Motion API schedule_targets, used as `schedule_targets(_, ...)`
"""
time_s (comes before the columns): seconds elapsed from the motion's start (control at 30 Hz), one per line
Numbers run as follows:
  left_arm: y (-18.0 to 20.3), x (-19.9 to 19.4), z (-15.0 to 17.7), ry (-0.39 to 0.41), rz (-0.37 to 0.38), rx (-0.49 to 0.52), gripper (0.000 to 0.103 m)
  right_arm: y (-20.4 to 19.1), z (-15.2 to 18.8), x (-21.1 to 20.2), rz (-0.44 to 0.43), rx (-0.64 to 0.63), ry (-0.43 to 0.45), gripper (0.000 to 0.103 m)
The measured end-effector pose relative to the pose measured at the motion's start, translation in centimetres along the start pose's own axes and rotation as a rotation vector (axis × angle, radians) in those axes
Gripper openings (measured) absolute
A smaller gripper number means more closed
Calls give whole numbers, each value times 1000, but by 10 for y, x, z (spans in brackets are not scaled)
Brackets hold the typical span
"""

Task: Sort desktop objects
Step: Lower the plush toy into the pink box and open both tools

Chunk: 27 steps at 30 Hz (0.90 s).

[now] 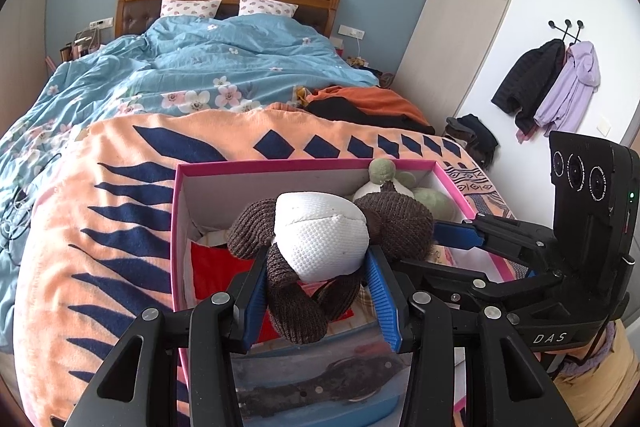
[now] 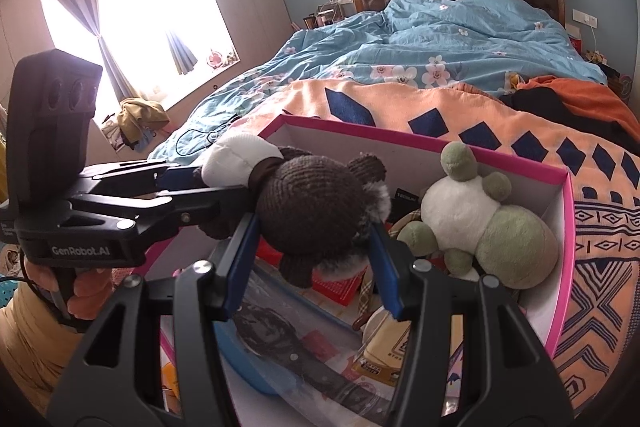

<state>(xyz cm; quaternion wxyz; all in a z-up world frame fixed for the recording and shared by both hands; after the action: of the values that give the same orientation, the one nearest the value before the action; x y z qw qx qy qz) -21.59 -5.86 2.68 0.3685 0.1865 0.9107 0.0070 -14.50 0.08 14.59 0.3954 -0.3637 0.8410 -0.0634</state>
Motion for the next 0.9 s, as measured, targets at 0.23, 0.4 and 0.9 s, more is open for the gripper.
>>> schedule_targets(0.23, -9, 8, -7, -14, 9, -20, 47, 0, -9, 6, 41, -17, -23, 56)
schedule_targets(0.4, -15, 12, -13, -17, 0, -22, 47, 1, -16, 11, 55, -21, -42, 56)
schedule_targets(0.9, -26, 29, -15, -68, -26, -34, 47, 7, -24, 36, 104, -26, -112, 56)
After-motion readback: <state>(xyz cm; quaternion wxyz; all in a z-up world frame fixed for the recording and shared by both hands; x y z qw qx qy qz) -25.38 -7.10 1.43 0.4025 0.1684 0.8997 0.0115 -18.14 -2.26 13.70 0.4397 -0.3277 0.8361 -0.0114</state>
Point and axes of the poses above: each gripper's, at about its wrist camera, not at the fingertips, and x roughly the way its jaws point, y to its right, z to its underside, the point moved 5 cm from there along x, roughly the way its jaws point, and after that the axes turned 10 degrees about x, right-handed, at the moved point
